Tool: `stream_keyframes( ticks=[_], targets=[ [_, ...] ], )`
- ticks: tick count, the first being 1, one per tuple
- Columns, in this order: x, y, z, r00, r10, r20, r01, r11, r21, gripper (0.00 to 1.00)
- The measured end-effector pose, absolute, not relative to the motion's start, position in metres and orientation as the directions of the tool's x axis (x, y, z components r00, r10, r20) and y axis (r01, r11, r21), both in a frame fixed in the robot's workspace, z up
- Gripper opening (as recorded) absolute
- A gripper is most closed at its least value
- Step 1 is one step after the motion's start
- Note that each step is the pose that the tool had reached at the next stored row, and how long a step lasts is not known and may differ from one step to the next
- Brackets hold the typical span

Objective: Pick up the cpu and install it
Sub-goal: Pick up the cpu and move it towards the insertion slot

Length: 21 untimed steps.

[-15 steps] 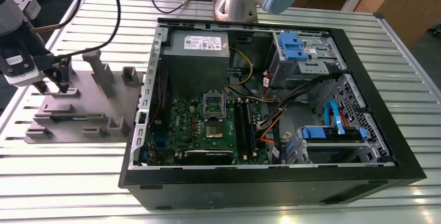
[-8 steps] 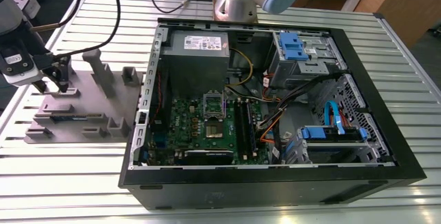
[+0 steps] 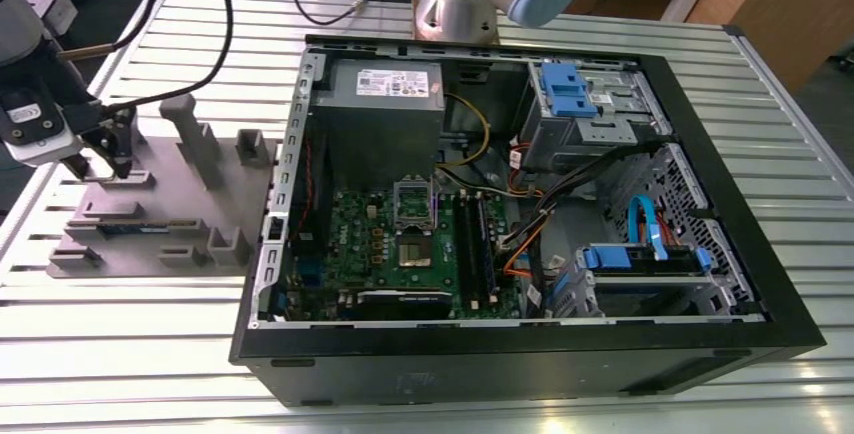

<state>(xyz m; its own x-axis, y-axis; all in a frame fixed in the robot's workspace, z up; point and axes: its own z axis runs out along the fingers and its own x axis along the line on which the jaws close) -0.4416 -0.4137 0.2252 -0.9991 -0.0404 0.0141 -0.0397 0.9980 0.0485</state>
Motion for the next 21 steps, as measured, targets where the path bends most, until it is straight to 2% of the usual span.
stream_keyframes(
  ticks=[21],
  targets=[
    [-0.4416,-0.4137,0.2299,-0.999,-0.040,0.014,-0.040,0.998,0.049,0.47]
  ],
)
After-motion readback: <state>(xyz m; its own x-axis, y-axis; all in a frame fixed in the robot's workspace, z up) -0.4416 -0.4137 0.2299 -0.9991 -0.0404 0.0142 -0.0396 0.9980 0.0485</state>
